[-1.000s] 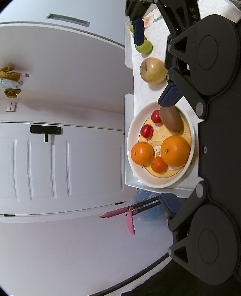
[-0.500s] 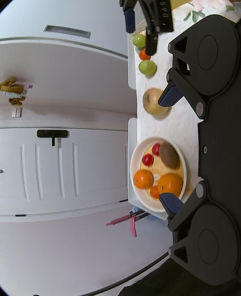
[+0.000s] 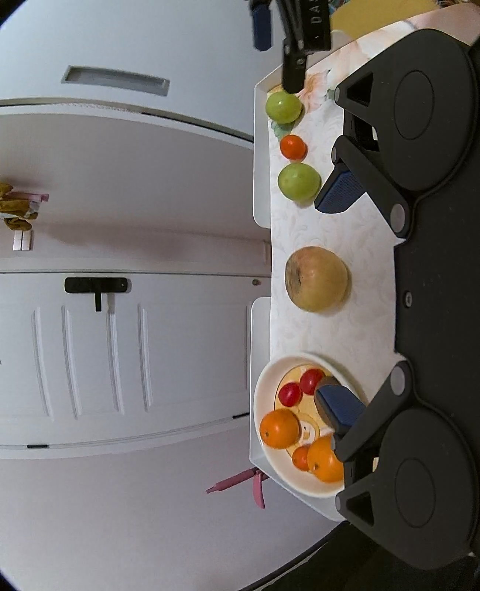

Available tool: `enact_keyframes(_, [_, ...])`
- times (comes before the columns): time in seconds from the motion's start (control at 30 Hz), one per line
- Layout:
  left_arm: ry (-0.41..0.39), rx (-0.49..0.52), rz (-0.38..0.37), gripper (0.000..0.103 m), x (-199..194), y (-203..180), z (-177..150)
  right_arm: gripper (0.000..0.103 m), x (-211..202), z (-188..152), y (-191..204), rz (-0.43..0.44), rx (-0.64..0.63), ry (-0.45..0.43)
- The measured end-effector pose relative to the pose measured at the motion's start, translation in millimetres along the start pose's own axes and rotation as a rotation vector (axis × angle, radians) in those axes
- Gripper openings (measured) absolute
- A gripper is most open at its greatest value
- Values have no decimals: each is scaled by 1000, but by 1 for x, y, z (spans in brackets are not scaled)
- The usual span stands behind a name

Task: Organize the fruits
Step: 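Move both tools back over the apple and remaining fruit, then grasp the brownish apple with the left tool while the right tool grasps a mandarin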

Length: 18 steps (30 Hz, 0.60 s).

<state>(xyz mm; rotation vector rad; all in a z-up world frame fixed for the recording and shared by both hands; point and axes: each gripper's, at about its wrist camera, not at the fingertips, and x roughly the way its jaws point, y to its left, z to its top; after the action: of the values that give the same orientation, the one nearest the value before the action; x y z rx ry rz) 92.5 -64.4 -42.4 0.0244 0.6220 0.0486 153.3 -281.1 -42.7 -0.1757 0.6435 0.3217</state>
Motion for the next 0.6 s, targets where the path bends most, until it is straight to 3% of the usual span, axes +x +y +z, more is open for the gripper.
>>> enact_keyframes(0.33, [37,-19,66,101,64,-28,-6,99,54,-18,-19,15,-11,15])
enact_keyframes(0.6, [59,-47,105,98,114,-27,-9,92,95,-28,-16,31,-54,30])
